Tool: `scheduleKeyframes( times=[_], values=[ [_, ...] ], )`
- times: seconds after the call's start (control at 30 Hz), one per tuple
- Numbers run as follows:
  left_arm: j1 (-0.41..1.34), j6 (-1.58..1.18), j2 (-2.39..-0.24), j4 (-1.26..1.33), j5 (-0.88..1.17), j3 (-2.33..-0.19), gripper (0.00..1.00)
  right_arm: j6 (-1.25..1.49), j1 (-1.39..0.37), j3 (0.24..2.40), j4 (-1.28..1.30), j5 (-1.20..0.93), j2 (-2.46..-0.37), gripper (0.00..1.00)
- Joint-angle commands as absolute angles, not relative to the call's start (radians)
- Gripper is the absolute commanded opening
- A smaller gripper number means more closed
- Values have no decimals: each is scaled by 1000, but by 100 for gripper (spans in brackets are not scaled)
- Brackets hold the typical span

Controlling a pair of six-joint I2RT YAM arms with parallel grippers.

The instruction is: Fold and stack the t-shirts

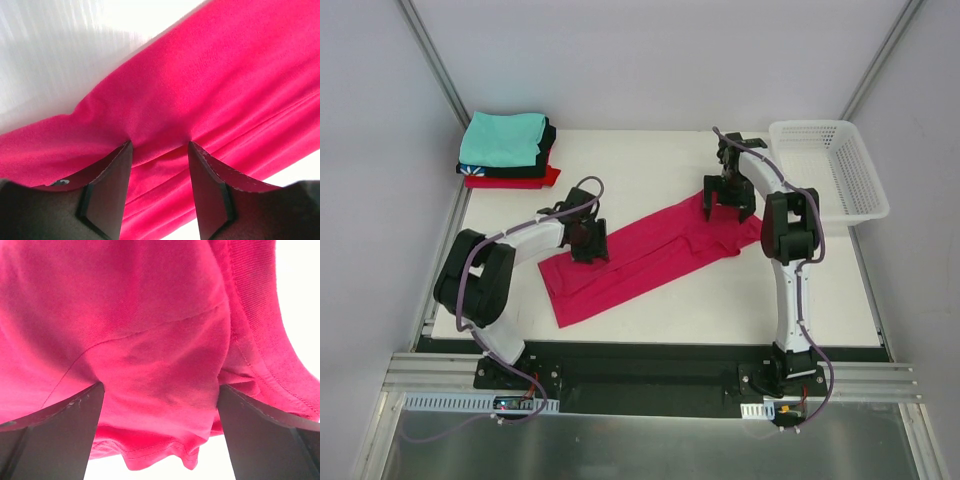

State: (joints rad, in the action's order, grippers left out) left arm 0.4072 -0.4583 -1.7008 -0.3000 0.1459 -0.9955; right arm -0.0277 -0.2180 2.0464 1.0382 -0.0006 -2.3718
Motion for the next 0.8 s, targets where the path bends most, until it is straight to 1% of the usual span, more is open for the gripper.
scheduleKeyframes(
  times=[0.0,0.1,0.23,0.47,0.6,0.67,0.77],
  values=[
    [461,-528,-1615,-354,163,-882,48,-35,-207,2146,1083,-23,-2408,96],
    [509,-586,-1533,-359,152,-833,48,-46,-204,2199,1095,-44,-2430,96],
    [638,-702,-1431,-377,103,-799,47,-48,-206,2246,1089,-98,-2448,96],
    [729,-767,-1410,-429,71,-840,46,-63,-212,2283,1055,-163,-2448,96],
    [738,-772,-1414,-475,55,-893,46,-69,-222,2255,1060,-166,-2392,96],
    [739,-746,-1405,-494,39,-913,47,-71,-233,2196,1062,-141,-2315,96],
    [738,-661,-1423,-535,11,-1024,49,-58,-252,2119,1066,-92,-2189,96]
  ],
)
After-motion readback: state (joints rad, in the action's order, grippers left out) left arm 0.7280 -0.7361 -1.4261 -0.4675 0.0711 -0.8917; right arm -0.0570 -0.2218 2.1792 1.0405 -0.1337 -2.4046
